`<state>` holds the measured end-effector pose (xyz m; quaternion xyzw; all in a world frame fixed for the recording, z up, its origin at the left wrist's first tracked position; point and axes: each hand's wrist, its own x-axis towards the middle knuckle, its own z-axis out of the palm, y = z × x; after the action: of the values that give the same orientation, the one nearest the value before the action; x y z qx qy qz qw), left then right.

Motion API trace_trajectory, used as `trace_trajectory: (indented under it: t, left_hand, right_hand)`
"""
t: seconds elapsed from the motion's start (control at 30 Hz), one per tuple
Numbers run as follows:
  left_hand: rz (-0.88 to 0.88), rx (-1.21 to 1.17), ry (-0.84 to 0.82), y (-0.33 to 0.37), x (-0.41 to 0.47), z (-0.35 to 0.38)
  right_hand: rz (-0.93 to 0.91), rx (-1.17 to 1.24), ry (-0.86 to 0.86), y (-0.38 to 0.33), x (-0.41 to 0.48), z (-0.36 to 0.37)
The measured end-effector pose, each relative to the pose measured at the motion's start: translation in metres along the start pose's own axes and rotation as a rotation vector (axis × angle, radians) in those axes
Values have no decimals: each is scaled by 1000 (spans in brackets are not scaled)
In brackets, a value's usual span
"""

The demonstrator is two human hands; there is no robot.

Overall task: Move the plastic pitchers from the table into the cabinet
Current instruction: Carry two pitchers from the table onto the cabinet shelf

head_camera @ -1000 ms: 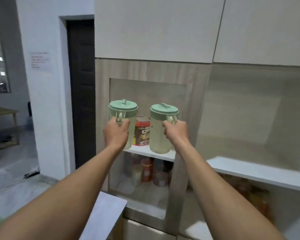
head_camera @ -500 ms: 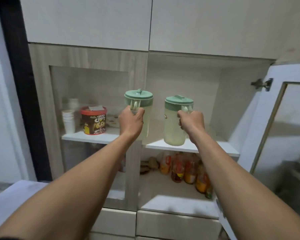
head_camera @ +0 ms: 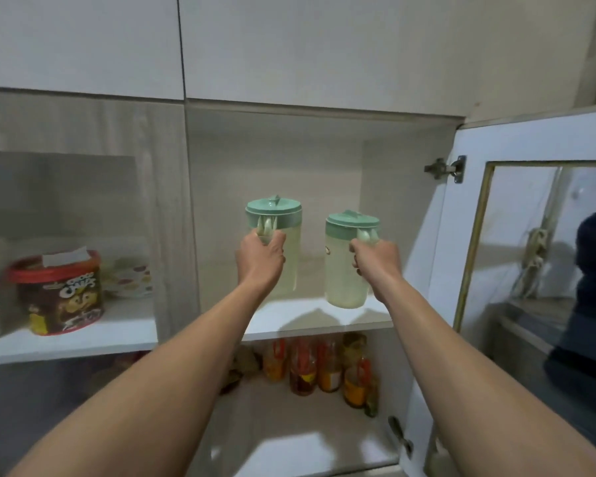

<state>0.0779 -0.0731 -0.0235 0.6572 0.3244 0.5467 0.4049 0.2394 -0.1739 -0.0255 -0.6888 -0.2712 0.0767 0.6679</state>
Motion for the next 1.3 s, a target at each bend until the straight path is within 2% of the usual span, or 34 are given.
trace_trajectory:
  t: [0.27,0.6,0.67,0.77,0.9,1.3]
  left_hand:
    - [-21,-8,-48,-39,77,72]
    - [-17,53,-79,-128,177,181]
    - [-53,99,-66,-144,197,203]
    - [-77,46,-19,-168,220,237]
    - [-79,29,-53,-199,251,277]
    - [-144,37,-60,-261,285,351]
  right_hand:
    - [20,-60,86,29,98,11]
    - [38,-52,135,103,239,52]
    - [38,-52,119,117,268,64]
    - [37,-74,106,144,312,79]
    - [38,-49,79,178,362,97]
    - [64,-67,54,225,439,131]
